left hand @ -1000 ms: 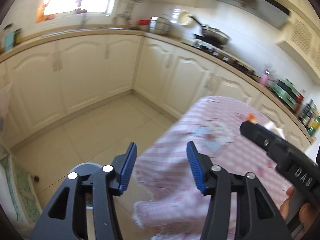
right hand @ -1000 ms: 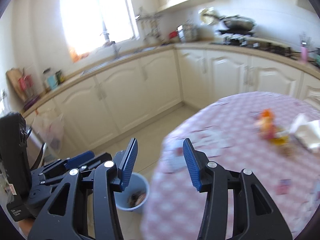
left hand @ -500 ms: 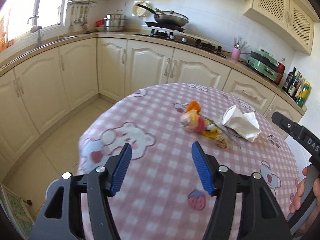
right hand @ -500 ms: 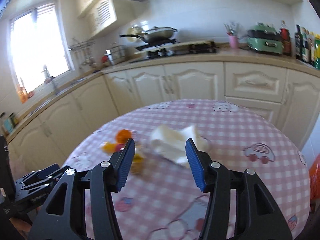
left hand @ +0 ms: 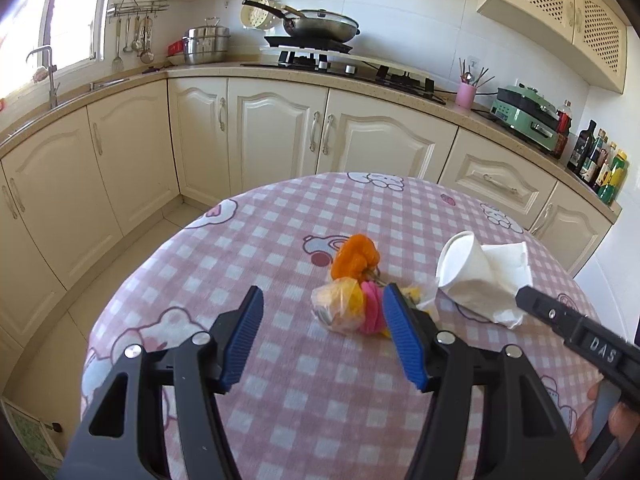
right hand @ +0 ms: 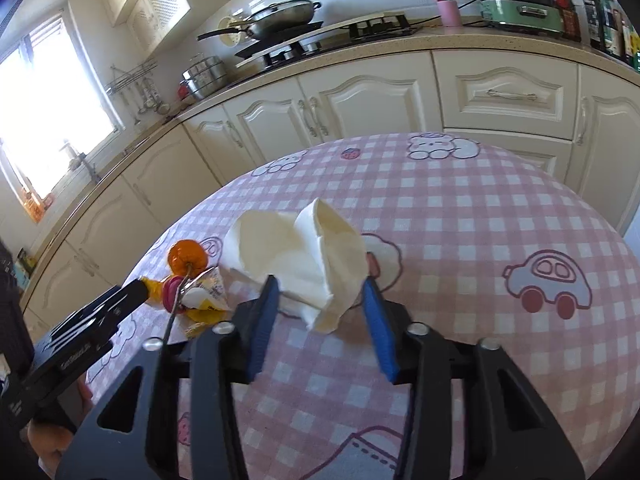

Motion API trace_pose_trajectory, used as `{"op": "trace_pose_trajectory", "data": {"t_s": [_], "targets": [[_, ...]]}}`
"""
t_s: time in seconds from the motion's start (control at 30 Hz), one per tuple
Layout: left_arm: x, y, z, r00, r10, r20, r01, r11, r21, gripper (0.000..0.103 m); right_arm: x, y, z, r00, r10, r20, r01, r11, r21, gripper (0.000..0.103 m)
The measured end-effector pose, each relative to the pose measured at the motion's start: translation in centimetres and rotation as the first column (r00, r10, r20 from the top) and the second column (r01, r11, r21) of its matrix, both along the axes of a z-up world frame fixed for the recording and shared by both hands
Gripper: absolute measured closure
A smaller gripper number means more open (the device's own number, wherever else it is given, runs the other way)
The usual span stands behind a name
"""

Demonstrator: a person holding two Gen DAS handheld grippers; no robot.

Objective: Collect trash
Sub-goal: 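Grasp the clear bag with orange peel with the left tool while the right tool grasps the white tissue, then carry both items to the bin and open the left tool over it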

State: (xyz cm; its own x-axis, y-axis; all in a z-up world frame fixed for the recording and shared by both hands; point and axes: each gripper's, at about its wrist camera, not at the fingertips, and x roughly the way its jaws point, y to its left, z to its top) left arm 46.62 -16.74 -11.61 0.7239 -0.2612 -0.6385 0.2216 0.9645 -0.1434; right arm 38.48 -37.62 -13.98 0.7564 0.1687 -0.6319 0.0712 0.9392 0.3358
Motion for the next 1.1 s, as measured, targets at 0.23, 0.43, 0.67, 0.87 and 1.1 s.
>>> {"op": "trace_pose_trajectory", "data": {"t_s": [0.23, 0.43, 0.67, 0.87, 1.1], "targets": [[1.5, -0.7, -0.8, 0.997, -0.057, -0.05, 0.055, 0.998, -0.031, 0.079, 0.0, 0.5, 0.1, 1.0, 0.03, -0.007, -0.03, 1.0, -0.007, 0.095], [0.3, 0.3, -0.4, 0.999, -0.045, -0.017, 0.044, 0.998, -0.047, 0.081, -0.9, 0.9, 1.2, 0.999, 0.022, 0.045, -0.02, 0.999, -0.043, 0.096], [-2.6, 3.0, 1.5, 0.999, -0.028, 0.018, 0.029, 0.997, -0.075, 0.081, -3.0, 1.4, 2.9, 0.992, -0.002, 0.126, 0.011, 0.997, -0.07, 0.098], [-6.2, 6.2, 3.7, 0.998, -0.003, 0.06, 0.009, 0.995, -0.101, 0.081, -5.1, 2.5, 4.1, 0.986, 0.004, 0.167, 0.007, 0.998, -0.067, 0.098], [-10.0, 10.1, 5.6, 0.994, 0.048, 0.1, -0.036, 0.992, -0.121, 0.081, -9.1, 5.1, 7.1, 0.97, 0.049, 0.237, -0.035, 0.998, -0.06, 0.098]]}}
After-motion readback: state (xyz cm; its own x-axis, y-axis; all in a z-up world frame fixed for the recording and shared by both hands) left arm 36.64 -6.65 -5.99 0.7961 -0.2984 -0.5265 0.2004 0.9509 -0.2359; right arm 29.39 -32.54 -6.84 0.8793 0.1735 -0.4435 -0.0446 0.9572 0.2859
